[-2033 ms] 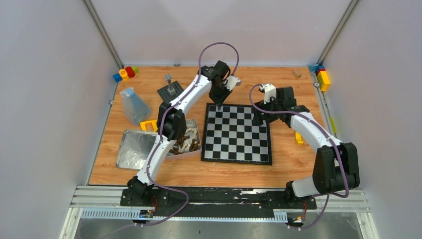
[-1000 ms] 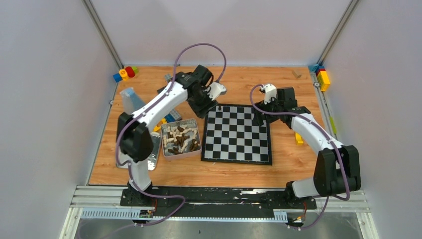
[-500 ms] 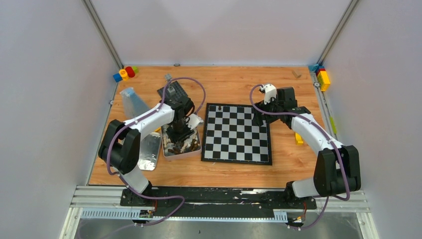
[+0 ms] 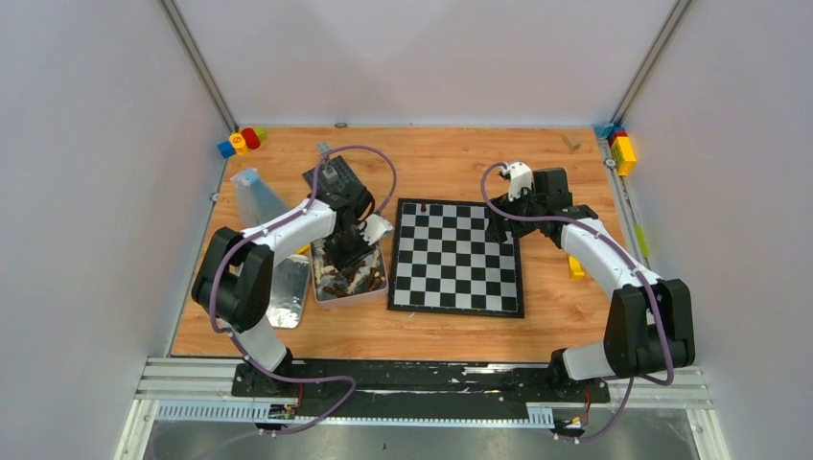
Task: Set up the chess pieces on the board
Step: Pick up the chess piece from the storage box.
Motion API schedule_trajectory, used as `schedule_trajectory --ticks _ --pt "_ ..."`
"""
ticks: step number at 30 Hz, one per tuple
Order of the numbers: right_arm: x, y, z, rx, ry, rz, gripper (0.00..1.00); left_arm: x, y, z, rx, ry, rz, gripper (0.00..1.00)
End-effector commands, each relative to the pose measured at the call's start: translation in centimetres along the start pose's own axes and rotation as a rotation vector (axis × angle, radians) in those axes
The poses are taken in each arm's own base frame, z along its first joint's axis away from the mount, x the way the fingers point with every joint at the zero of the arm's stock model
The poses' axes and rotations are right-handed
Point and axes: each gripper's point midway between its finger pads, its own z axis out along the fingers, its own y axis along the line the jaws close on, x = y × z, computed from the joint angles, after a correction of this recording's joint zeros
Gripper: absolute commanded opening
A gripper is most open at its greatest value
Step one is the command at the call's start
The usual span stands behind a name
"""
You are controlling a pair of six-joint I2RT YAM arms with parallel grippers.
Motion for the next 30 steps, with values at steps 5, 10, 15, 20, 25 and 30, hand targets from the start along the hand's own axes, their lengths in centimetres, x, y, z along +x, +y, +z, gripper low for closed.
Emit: schedule_trajectory --ticks 5,10,15,20,25,30 --pt "-0.3 -0.1 0.2 -0.002 -0.025 -0.005 0.76 -1.0 -0.1 0.9 0.039 -0.018 0.024 0.4" --pt "-0.3 0.0 0.2 -0.006 -0.025 -0.004 0.76 -1.1 -0.4 1.4 0.052 -0.027 0.013 0.35" --pt "-0.3 0.0 0.3 -0.005 -0.024 -0.005 0.76 -1.3 -0.6 1.0 0.065 -0.037 0.006 0.22" --pt "-0.3 0.0 0.3 -0.008 -0.022 -0.005 0.76 -1.2 -0.2 -1.0 0.053 -0.053 0.006 0.11" --pt "-0.3 0.0 0.4 -0.01 -0.023 -0.005 0.76 -2.0 0.5 -5.1 0.019 -0.12 0.008 0.1" --pt "-0.5 0.0 0.3 -0.008 -0.027 -0.004 0.76 -4.6 0.2 -8.0 0.051 -0.223 0.011 0.1"
